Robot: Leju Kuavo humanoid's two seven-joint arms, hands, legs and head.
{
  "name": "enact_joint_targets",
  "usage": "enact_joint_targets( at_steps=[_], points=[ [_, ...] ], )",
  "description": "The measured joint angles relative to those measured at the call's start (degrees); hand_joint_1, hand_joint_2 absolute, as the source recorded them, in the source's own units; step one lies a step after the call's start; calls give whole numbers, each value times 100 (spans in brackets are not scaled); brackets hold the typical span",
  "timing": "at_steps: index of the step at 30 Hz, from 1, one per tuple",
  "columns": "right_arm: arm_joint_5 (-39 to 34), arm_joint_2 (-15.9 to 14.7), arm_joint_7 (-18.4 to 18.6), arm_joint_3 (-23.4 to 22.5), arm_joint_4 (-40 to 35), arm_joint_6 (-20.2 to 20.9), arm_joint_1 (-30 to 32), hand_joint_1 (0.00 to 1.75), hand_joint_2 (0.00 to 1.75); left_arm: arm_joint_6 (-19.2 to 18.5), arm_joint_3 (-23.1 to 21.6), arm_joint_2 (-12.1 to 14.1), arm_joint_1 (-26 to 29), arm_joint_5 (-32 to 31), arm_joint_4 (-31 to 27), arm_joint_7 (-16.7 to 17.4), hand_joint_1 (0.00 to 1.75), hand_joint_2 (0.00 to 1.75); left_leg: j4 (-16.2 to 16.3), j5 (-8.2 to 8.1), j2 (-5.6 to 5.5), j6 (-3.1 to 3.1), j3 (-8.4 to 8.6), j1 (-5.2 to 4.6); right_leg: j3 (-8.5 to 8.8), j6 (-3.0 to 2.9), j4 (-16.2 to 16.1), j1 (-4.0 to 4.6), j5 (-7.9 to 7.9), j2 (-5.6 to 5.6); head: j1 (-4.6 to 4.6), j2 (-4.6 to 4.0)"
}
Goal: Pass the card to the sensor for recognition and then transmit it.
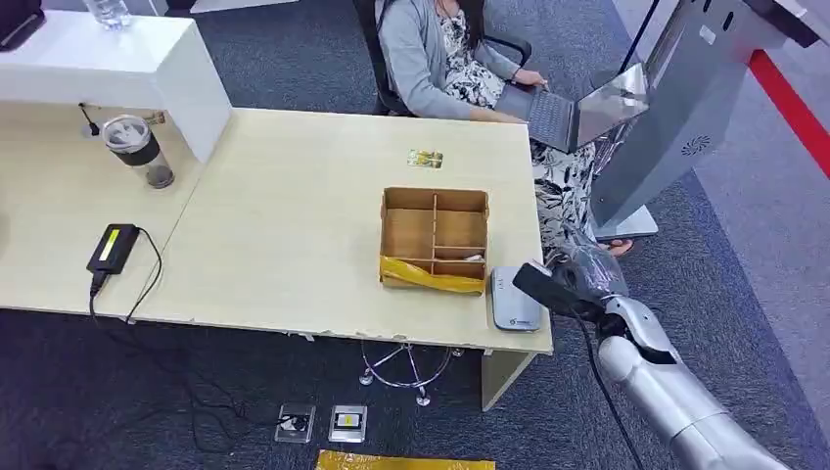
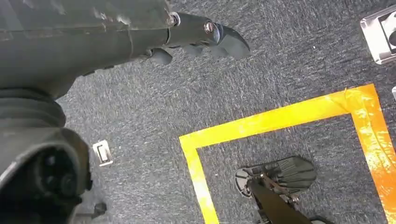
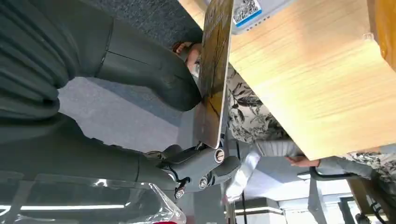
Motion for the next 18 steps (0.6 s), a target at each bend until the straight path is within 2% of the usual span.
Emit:
enact_joint_targets(
  at_steps=[18],
  points=[
    [-273, 70, -70, 258, 22, -13, 34, 175, 175, 4, 0, -28, -1, 2, 0, 30, 0, 0, 0, 0, 0, 0, 0, 0, 0, 0, 0, 0, 0, -1, 0, 0]
  ],
)
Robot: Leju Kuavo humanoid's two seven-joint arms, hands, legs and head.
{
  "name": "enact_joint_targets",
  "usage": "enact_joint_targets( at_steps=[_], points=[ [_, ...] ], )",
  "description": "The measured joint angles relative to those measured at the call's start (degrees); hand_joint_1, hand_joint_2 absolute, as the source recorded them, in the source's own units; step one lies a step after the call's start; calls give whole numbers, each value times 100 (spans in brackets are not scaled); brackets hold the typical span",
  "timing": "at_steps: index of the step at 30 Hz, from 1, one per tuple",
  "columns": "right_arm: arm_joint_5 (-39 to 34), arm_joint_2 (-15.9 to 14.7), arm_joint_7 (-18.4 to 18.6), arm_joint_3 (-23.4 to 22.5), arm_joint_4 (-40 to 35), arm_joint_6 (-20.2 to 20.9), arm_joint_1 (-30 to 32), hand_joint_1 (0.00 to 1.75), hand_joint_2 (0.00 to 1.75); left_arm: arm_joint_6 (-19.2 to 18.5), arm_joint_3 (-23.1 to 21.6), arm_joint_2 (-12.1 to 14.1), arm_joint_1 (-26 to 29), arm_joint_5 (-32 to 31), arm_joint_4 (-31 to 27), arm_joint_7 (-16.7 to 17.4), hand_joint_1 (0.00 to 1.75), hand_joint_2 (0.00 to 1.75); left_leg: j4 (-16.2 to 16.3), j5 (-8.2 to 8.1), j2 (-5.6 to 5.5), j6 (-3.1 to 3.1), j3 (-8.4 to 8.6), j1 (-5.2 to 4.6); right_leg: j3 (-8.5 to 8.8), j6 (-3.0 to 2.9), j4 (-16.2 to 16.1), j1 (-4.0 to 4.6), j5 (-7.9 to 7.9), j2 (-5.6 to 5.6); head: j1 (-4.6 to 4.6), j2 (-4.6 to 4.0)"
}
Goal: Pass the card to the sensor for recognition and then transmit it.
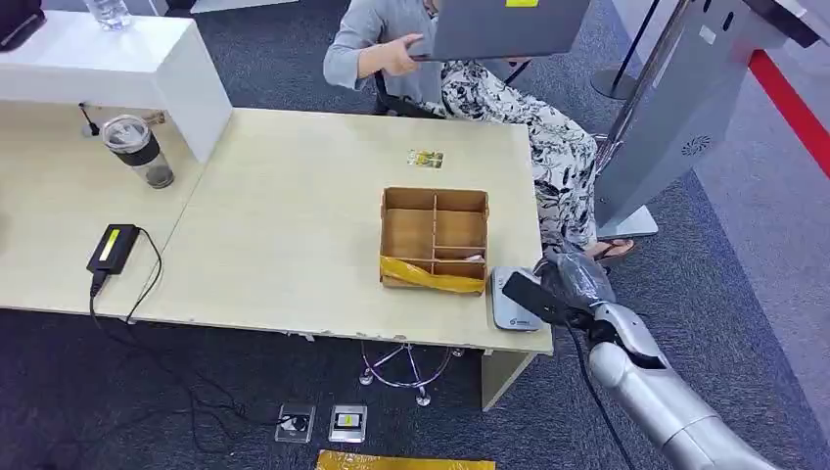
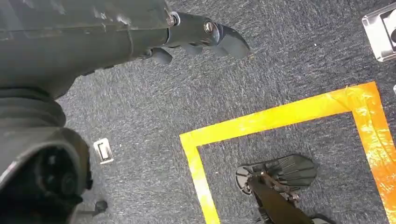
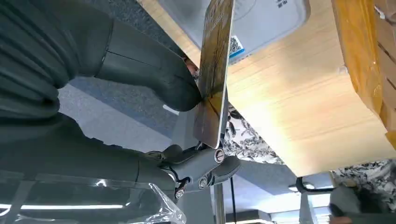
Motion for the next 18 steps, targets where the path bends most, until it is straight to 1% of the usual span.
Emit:
enact_joint_targets(
  at_steps=[8, 18],
  points=[
    [-356, 57, -162, 68, 406, -170, 0, 175, 175, -4, 0, -2, 0, -2, 0, 35, 0, 0, 0, 0, 0, 0, 0, 0, 1, 0, 0, 0, 0, 0, 0, 0],
    [-610, 114, -199, 81, 902, -208, -24, 175, 175, -9, 0, 0, 0, -42, 0, 44, 0, 0, 0, 0, 0, 0, 0, 0, 0, 0, 0, 0, 0, 1, 0, 0]
  ],
)
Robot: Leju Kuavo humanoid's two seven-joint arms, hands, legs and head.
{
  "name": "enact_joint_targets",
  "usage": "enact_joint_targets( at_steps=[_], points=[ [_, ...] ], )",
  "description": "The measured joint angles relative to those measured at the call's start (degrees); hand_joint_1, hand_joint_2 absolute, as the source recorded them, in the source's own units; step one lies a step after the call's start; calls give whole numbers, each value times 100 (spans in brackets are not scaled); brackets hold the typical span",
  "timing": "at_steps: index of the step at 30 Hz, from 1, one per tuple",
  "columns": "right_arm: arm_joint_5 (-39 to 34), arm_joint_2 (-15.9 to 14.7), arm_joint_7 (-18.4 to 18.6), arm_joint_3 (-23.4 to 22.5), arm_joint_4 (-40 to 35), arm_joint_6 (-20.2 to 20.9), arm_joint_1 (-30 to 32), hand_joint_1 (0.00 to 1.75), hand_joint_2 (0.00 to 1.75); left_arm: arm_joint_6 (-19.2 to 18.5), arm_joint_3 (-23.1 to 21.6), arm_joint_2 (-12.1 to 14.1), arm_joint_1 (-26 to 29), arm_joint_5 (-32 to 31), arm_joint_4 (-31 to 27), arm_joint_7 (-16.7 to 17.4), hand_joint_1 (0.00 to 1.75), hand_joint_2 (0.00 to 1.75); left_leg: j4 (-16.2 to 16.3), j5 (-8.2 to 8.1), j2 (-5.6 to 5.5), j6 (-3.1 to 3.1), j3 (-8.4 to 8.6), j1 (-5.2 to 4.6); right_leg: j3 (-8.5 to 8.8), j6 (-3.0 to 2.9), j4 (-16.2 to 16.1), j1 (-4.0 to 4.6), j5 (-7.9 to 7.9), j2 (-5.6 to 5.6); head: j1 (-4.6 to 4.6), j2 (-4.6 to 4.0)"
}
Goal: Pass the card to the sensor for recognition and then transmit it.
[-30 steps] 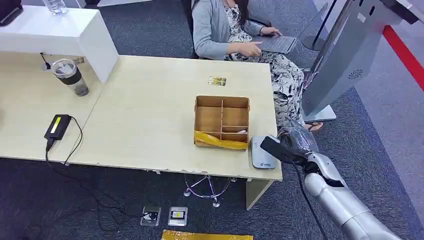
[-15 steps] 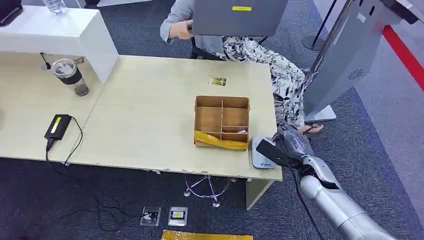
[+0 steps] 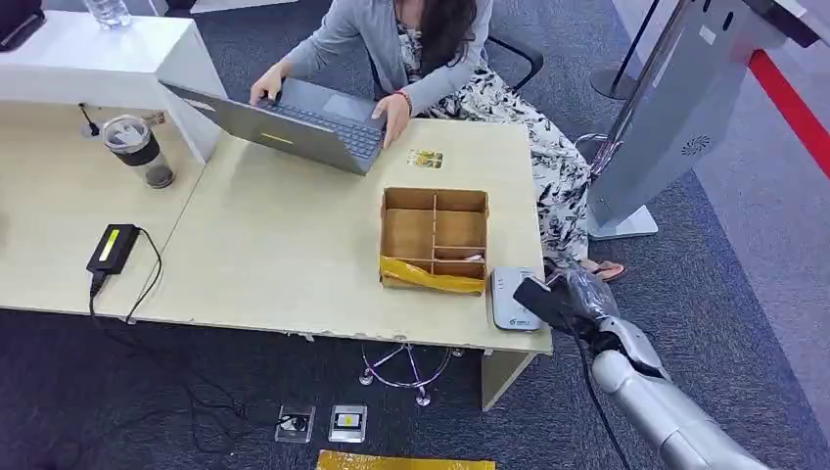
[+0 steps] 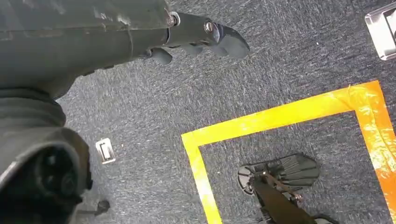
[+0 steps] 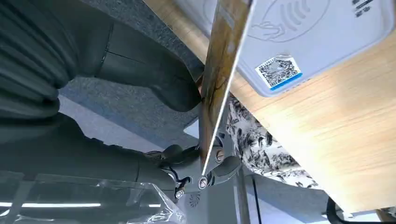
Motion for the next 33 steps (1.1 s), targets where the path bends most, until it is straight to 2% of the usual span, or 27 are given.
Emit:
enact_joint_targets(
  at_steps=[12, 23, 33],
  points=[
    [-83, 0, 85, 37, 149, 94, -459, 175, 175, -2, 0, 0, 0, -87, 0, -9, 0, 0, 0, 0, 1, 0, 0, 0, 0, 0, 0, 0, 1, 1, 0, 0],
    [171, -153, 288, 35, -133, 520, -1346, 175, 175, -92, 0, 17, 1, -230, 0, -98, 0, 0, 1, 2, 1, 0, 0, 0, 2, -1, 1, 0, 2, 1, 2, 0],
    [522, 87, 229, 44, 90, 487, -1980, 175, 175, -140, 0, 17, -2, -334, 0, -142, 0, 0, 0, 3, 1, 0, -2, 0, 1, -1, 2, 0, 2, -1, 2, 0]
  ],
)
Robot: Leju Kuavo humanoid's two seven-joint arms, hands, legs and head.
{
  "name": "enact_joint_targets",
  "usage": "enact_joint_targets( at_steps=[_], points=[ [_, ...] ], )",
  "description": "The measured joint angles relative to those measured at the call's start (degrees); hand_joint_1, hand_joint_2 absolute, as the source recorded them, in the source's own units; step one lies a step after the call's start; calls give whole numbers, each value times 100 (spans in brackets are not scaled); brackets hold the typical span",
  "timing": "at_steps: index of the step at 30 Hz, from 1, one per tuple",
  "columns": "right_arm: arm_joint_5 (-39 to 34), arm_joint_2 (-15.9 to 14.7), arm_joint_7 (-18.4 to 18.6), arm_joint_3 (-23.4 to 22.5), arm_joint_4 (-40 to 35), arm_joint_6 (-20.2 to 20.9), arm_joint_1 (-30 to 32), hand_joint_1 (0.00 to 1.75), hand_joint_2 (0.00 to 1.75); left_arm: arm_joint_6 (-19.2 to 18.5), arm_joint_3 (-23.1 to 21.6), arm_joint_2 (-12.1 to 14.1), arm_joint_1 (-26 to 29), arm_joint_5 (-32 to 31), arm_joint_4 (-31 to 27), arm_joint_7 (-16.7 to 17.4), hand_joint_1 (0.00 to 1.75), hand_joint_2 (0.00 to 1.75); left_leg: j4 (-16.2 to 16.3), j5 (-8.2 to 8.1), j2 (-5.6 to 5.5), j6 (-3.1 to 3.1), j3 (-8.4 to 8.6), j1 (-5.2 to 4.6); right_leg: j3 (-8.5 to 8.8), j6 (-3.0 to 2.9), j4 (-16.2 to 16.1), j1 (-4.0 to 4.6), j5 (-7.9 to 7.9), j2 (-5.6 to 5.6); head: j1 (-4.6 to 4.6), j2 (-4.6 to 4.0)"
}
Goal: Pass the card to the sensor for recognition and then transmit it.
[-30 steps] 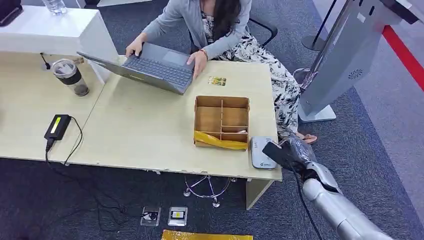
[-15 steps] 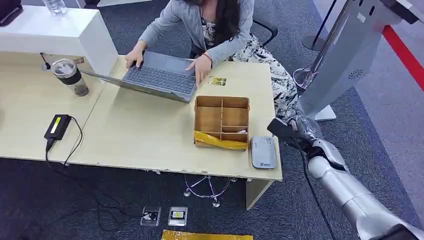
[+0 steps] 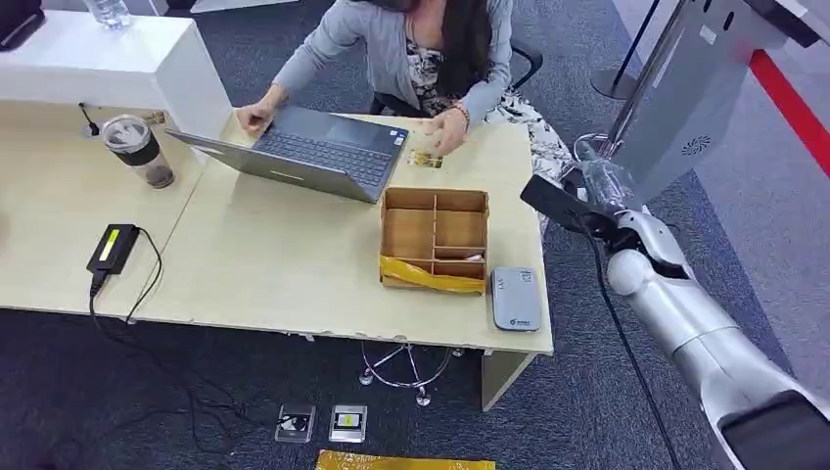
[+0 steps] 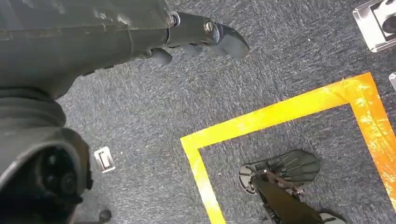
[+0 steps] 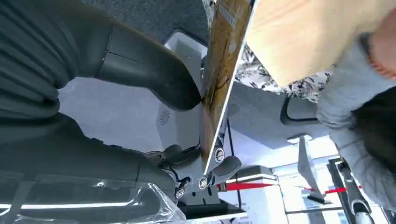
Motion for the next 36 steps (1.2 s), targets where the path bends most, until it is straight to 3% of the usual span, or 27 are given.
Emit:
enact_joint_targets(
  at_steps=[22, 23, 24, 29, 36],
  points=[
    [396, 551, 59, 7, 499, -118, -277, 175, 175, -79, -11, 0, 2, -83, 0, -50, 0, 0, 0, 1, -1, 0, 0, 1, 1, 0, 0, 1, 0, -1, -2, 0],
    [417, 566, 52, 7, 511, -120, -293, 94, 175, -75, -13, 0, 2, -83, 0, -50, 0, 0, 0, 1, -1, 0, 0, 0, 1, 0, 0, 0, 0, -2, -2, 0],
    [433, 588, 48, 7, 525, -120, -307, 0, 0, -70, -13, -2, 1, -83, 0, -50, 0, 0, 0, 1, -1, 0, 0, 1, 1, 0, 0, 1, 0, -2, -2, 0],
    [509, 673, -131, 2, 577, -94, -323, 0, 0, -68, -13, -2, 2, -79, 0, -50, 0, 0, 0, 1, -1, 0, 0, 0, 1, 0, 0, 1, 0, -2, 0, 0],
    [553, 702, -79, -9, 500, -57, -257, 0, 0, -66, -13, -2, 7, 0, 0, -50, 0, 0, 0, 1, 0, 0, 5, 0, 0, 0, -1, 1, 0, -2, 0, 0]
  ],
)
